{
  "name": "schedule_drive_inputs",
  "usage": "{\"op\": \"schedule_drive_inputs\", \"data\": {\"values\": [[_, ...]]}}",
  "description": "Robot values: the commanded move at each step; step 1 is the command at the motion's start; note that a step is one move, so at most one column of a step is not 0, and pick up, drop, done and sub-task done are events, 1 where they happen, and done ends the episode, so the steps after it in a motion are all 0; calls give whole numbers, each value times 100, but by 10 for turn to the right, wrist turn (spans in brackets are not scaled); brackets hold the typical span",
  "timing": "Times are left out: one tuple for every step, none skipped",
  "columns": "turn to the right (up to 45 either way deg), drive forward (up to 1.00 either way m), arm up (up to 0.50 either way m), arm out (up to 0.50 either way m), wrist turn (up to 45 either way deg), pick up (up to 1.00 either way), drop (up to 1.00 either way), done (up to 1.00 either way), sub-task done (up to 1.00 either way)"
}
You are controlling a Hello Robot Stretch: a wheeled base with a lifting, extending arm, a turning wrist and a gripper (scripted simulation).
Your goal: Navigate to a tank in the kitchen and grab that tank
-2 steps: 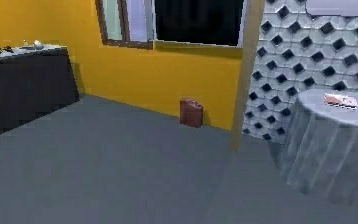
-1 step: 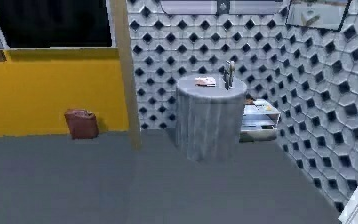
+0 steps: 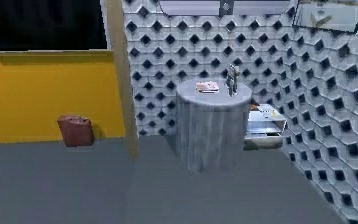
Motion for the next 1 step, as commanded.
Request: {"op": "schedule_drive_inputs", "data": {"values": [[-150,0,0,0,0,0,0,0,0]]}}
